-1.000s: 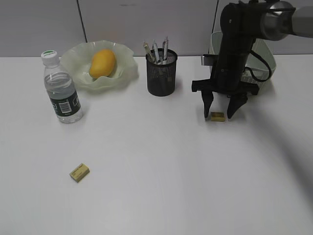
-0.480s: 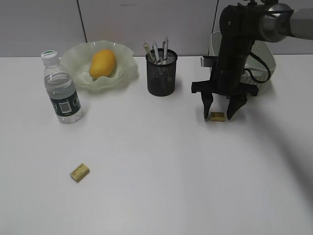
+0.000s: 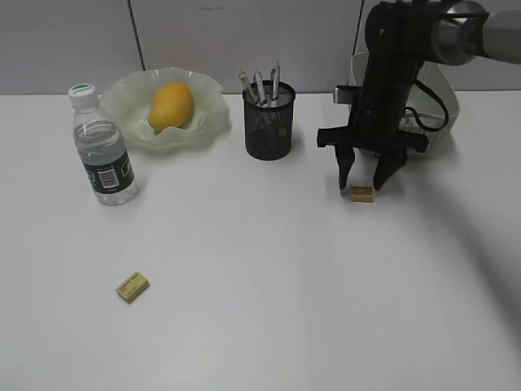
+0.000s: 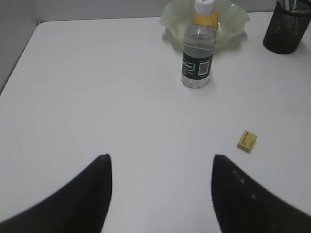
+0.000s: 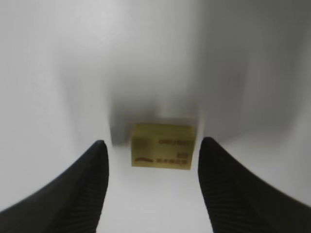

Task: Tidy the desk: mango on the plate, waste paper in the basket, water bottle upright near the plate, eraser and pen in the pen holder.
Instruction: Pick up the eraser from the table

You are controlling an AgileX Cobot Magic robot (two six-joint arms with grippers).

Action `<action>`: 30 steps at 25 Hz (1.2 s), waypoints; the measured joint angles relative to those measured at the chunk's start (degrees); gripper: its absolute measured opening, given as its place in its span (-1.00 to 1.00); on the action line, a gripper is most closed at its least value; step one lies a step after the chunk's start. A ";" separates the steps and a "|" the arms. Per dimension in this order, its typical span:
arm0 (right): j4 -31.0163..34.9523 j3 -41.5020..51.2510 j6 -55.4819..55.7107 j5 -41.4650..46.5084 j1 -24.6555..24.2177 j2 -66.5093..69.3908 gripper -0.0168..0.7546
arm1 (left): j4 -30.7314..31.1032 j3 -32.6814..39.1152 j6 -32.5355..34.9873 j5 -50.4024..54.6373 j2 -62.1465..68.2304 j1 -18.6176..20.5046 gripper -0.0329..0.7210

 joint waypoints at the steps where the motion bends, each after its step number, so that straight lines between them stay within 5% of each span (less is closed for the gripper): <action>1: 0.00 -0.82 -0.06 0.08 0.00 0.07 0.25 | 0.00 0.00 0.00 0.00 0.00 0.00 0.38; 10: -5.52 -7.37 -1.27 0.79 3.00 0.12 0.24 | 0.05 0.00 0.00 0.00 0.00 0.00 0.38; 30: -7.76 -1.49 -1.72 0.19 4.66 -0.05 0.23 | 0.47 0.00 0.00 0.00 0.00 0.00 0.38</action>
